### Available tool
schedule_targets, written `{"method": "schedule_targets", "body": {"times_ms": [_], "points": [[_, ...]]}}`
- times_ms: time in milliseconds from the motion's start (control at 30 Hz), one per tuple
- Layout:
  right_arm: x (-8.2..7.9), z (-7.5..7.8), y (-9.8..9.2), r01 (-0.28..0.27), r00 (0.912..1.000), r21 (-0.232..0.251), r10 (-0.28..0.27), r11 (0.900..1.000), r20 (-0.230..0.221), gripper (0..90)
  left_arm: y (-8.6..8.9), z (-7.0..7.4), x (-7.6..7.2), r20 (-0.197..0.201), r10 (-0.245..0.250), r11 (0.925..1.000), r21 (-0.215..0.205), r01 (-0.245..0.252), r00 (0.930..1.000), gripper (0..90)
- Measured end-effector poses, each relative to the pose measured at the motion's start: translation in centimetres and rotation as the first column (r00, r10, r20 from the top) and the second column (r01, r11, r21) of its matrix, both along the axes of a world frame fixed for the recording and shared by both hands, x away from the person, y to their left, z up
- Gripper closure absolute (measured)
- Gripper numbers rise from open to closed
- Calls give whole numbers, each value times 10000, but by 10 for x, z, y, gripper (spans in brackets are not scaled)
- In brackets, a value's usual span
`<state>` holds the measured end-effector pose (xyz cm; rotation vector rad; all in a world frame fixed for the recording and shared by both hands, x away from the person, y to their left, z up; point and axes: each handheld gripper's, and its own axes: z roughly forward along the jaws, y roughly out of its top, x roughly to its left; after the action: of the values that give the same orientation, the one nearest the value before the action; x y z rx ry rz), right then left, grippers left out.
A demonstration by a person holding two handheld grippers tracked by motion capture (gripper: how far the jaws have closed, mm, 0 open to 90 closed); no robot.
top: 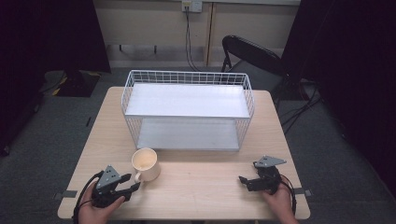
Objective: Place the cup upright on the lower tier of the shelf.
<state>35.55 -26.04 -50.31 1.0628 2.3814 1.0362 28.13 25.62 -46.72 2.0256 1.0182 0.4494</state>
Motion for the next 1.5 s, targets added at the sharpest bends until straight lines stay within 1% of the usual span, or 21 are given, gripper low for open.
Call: {"method": "schedule_targets", "body": {"times_ms": [33,133,167,233,267,300,400,700,767,867,967,1000,1100,1167,1200,1400,1467,1500], "points": [[0,0,0,0,10000,-3,0,10000,-2,121,2,0,1,4,32,10000,-83,-32,10000,498],[0,0,0,0,10000,-2,0,10000,-1,121,4,0,2,-33,66,9999,-123,-66,10000,521],[0,0,0,0,10000,-3,0,10000,0,121,5,0,2,-8,153,9997,-170,-153,9999,526],[0,0,0,0,10000,-3,0,10000,-1,121,7,0,3,2,152,9997,-192,-152,9999,532],[0,0,0,-2,10000,-3,2,10000,-1,121,8,1,3,-27,144,9995,-276,-145,9999,534],[0,0,0,-1,10000,-4,1,10000,1,121,8,2,3,10,159,9996,-215,-159,9999,543],[0,0,0,-1,10000,-4,1,10000,1,121,9,3,3,71,204,9993,-313,-202,9998,564],[0,0,0,0,10000,-4,0,10000,0,121,11,7,6,194,421,9983,-417,-413,9989,581],[0,0,0,3,10000,-5,-3,10000,2,121,11,8,7,250,403,9983,-428,-392,9989,607],[0,0,0,2,10000,-3,-2,10000,3,122,12,9,7,303,419,9979,-515,-403,9987,613],[0,0,0,12,10000,-5,-12,10000,2,122,12,12,8,467,384,9970,-685,-352,9982,618],[0,0,0,24,10000,-5,-24,10000,2,122,13,13,8,471,375,9973,-644,-344,9982,620],[0,0,0,34,10000,-3,-34,10000,3,122,12,12,9,411,337,9973,-662,-309,9986,643],[0,0,0,34,10000,-4,-34,10000,2,122,12,12,9,358,395,9971,-670,-370,9986,647],[0,0,0,37,10000,-5,-37,10000,2,122,11,12,9,345,313,9976,-624,-291,9989,656],[0,0,0,50,10000,-5,-50,10000,1,122,9,14,10,319,329,9985,-437,-315,9989,697],[0,0,0,51,10000,-5,-51,10000,1,122,9,14,11,174,370,9981,-494,-361,9992,697],[0,0,0,53,10000,-5,-53,10000,0,122,8,14,11,177,439,9979,-488,-430,9989,701]]}}
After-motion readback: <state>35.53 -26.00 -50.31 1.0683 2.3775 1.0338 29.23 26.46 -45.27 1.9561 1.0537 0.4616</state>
